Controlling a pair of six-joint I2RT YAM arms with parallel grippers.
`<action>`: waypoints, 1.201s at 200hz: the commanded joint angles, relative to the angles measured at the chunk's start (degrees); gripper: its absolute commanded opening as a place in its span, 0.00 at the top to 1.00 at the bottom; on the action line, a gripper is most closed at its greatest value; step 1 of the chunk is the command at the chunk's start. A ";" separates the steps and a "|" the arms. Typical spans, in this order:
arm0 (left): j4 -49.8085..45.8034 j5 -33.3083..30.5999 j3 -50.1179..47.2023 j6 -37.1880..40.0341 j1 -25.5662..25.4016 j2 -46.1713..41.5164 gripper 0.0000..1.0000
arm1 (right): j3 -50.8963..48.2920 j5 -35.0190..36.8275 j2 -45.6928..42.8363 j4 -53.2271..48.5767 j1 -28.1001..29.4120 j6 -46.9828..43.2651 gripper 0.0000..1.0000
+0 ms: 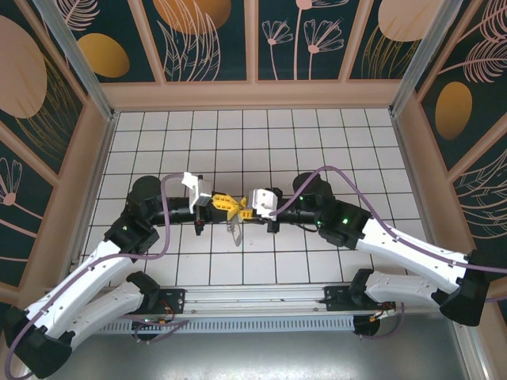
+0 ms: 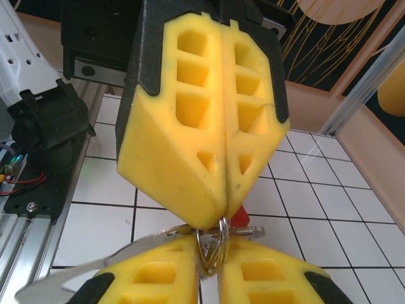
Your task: Put the keys on the keyring
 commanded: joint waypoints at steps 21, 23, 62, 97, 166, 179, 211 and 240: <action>6.09 0.20 -0.34 -1.66 -0.15 -1.48 1.00 | -0.81 2.45 -0.19 2.33 1.43 -0.97 0.86; 6.09 0.14 -0.30 -1.65 -0.11 -1.57 1.00 | -0.90 2.43 -0.32 2.37 1.45 -0.89 0.86; 5.75 -1.12 -0.18 -1.33 -0.10 -1.72 1.00 | -2.76 3.91 -3.10 3.13 1.47 -0.07 0.82; 5.50 -1.23 0.09 -1.35 -0.09 -1.72 1.00 | -3.60 4.98 -4.89 3.88 1.42 0.37 0.80; 5.15 -0.65 0.44 -1.21 -0.09 -1.28 1.00 | -4.58 4.42 -7.59 5.56 1.42 0.96 0.81; 5.21 -0.49 0.53 -1.26 -0.10 -1.11 1.00 | -4.83 4.80 -7.86 5.90 1.46 0.97 0.81; 4.49 -0.28 0.96 -0.89 -0.13 -0.85 1.00 | -4.46 4.67 -7.39 6.37 1.37 1.08 0.85; 4.15 -0.06 1.07 -0.82 -0.11 -0.88 1.00 | -3.83 4.29 -6.65 6.40 1.44 1.10 0.87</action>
